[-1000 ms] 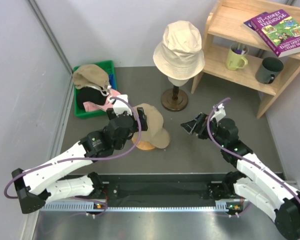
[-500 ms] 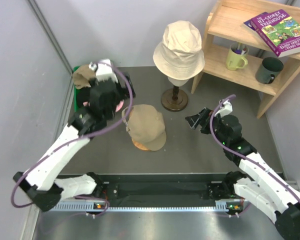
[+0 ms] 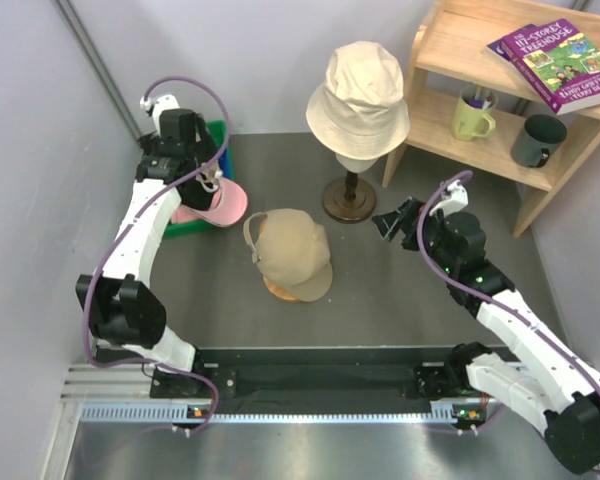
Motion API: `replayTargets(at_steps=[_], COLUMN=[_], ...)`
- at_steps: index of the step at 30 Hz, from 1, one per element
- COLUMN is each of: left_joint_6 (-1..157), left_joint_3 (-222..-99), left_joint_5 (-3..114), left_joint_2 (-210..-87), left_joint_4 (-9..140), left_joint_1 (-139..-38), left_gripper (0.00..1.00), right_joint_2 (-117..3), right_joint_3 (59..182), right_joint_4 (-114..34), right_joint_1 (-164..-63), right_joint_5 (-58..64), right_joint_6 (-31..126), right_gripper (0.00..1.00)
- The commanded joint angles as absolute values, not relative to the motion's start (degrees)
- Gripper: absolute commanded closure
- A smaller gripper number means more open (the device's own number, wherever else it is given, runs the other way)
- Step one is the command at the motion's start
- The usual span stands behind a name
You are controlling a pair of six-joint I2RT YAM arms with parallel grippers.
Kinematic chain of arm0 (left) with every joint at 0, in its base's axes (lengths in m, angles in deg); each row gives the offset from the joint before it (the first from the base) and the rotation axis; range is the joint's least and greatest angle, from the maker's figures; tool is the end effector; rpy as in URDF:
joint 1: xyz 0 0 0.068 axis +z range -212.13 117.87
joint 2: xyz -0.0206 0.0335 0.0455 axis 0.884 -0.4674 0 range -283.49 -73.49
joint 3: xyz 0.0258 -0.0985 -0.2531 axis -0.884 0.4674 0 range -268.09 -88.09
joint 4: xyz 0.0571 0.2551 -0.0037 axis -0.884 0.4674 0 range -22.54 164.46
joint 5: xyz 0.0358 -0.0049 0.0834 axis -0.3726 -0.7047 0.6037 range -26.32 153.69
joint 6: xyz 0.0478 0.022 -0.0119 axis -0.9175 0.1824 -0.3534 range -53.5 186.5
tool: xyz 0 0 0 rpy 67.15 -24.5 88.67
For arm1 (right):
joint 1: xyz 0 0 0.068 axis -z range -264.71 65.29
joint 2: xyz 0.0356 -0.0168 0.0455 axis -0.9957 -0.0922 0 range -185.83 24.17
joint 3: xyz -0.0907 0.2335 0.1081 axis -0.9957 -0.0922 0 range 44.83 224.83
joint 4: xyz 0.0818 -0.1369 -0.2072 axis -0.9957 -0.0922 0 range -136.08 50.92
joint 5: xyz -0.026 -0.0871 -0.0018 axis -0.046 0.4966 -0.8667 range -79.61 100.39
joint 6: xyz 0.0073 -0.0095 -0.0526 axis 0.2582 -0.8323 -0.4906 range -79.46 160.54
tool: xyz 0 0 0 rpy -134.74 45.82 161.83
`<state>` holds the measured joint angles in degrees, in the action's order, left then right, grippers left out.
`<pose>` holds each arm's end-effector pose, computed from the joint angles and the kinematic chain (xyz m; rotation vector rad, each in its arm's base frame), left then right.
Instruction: Stack the hats
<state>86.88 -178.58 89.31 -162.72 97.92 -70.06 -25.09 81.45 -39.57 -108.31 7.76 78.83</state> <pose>0.3514 -0.0336 0.3910 -0.4849 1.9709 0.1550 0.1887 0.0842 0.2936 0.2058 1.8635 0.8018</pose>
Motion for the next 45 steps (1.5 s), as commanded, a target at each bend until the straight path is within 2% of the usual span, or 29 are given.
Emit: replayTargets(at_steps=[1, 10, 16, 24, 28, 29, 32, 42, 45], left_joint_6=[89.6, 91.3, 90.8, 89.8, 89.5, 89.1, 88.5, 86.0, 83.6], left_joint_3=[-176.5, -178.7, -184.6, -187.5, -187.8, -187.8, -187.8, -185.0, -184.2], left_joint_5=[87.7, 87.2, 90.3, 88.4, 88.4, 88.2, 87.9, 84.0, 78.9], left_joint_2=[-164.0, -175.4, -183.2, -188.4, -189.3, -189.4, -189.1, -173.6, -169.4], left_joint_4=[91.0, 82.0, 80.7, 73.8, 72.0, 71.9, 71.4, 69.6, 70.5], left_joint_1=[-65.6, -60.7, -60.1, -59.2, -58.8, -58.8, -58.8, -58.9, -58.8], left_gripper=[0.01, 0.01, 0.03, 0.07, 0.36, 0.59, 1.0, 1.0, 1.0], right_joint_2=[-28.1, -39.1, -43.6, -50.3, -52.6, -53.3, -54.1, -51.1, -49.0], right_joint_3=[86.0, 92.2, 95.9, 100.8, 102.7, 103.1, 104.3, 104.9, 103.5], right_joint_4=[-37.7, -34.4, -33.3, -32.7, -32.6, -32.6, -32.8, -32.6, -32.1], right_joint_1=[-106.2, -104.6, -104.0, -103.4, -103.3, -103.3, -103.1, -102.9, -103.0], right_joint_5=[7.3, 2.1, 0.8, -1.4, -2.4, -2.5, -2.9, -2.3, -2.0], right_joint_6=[76.2, 76.1, 75.7, 75.8, 75.7, 75.7, 75.4, 73.2, 73.1], right_gripper=[0.07, 0.07, 0.07, 0.08, 0.09, 0.09, 0.09, 0.09, 0.09])
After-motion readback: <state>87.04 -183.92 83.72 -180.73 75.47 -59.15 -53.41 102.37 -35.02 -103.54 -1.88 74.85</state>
